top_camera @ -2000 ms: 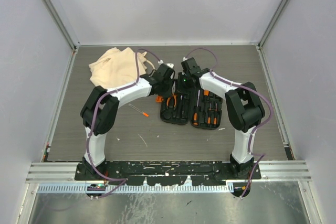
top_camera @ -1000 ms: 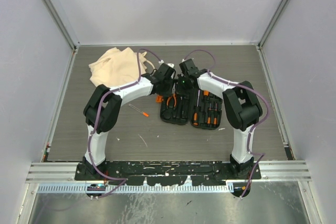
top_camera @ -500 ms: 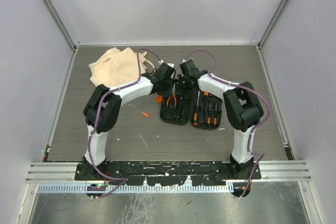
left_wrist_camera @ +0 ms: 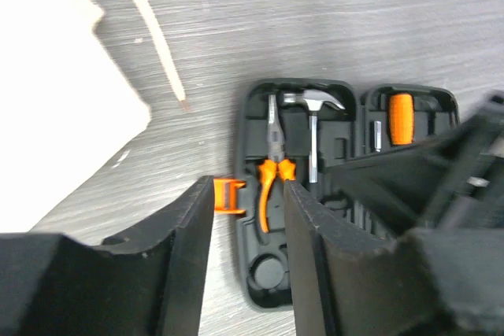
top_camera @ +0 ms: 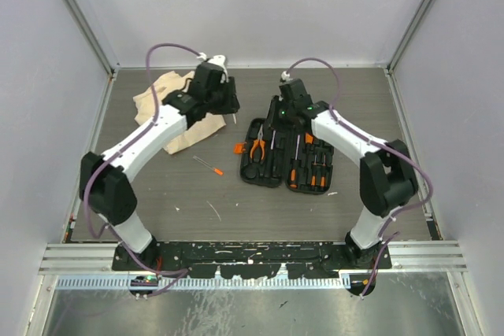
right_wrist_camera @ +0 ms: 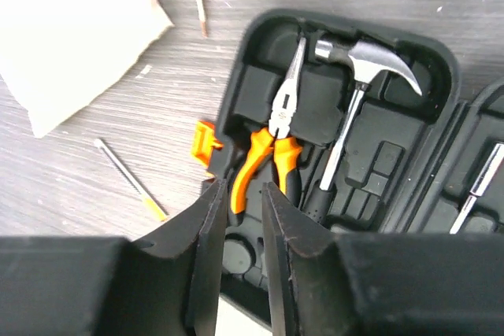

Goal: Sort the tools into containers
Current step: Place the pliers in the storage box, then pick up the utility knife at the center of the board.

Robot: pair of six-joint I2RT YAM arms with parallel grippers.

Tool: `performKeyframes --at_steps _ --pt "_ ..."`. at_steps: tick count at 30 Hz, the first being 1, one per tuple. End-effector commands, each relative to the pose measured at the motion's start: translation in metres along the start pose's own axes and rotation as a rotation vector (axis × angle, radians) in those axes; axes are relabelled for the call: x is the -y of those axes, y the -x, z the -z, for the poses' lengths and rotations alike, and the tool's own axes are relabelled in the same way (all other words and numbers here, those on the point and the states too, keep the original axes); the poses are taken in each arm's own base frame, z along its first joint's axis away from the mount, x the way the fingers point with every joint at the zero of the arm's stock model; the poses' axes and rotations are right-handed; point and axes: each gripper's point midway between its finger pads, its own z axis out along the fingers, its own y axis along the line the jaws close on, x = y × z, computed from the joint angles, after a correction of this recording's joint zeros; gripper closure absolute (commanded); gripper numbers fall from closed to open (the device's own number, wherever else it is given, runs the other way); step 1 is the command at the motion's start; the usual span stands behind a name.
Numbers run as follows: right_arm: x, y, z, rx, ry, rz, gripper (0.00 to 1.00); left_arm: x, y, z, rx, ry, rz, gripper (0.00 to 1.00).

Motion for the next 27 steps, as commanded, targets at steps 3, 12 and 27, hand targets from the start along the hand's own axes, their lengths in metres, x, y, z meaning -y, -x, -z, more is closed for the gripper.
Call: performKeyframes --at_steps 3,12,27 --pt "-0.012 0.037 0.056 0.243 0.077 0.032 0.66 -0.072 0.013 0.043 0.091 0.084 0.166 0.51" --pt "0.017 0.031 0.093 0.374 0.026 0.028 0.51 -0.154 0.005 0.092 0.201 0.312 0.266 0.04" --pt "0.053 -0.001 0.091 0.401 -0.033 -0.034 0.46 -0.172 -0.093 0.063 -0.093 0.417 0.348 0.01"
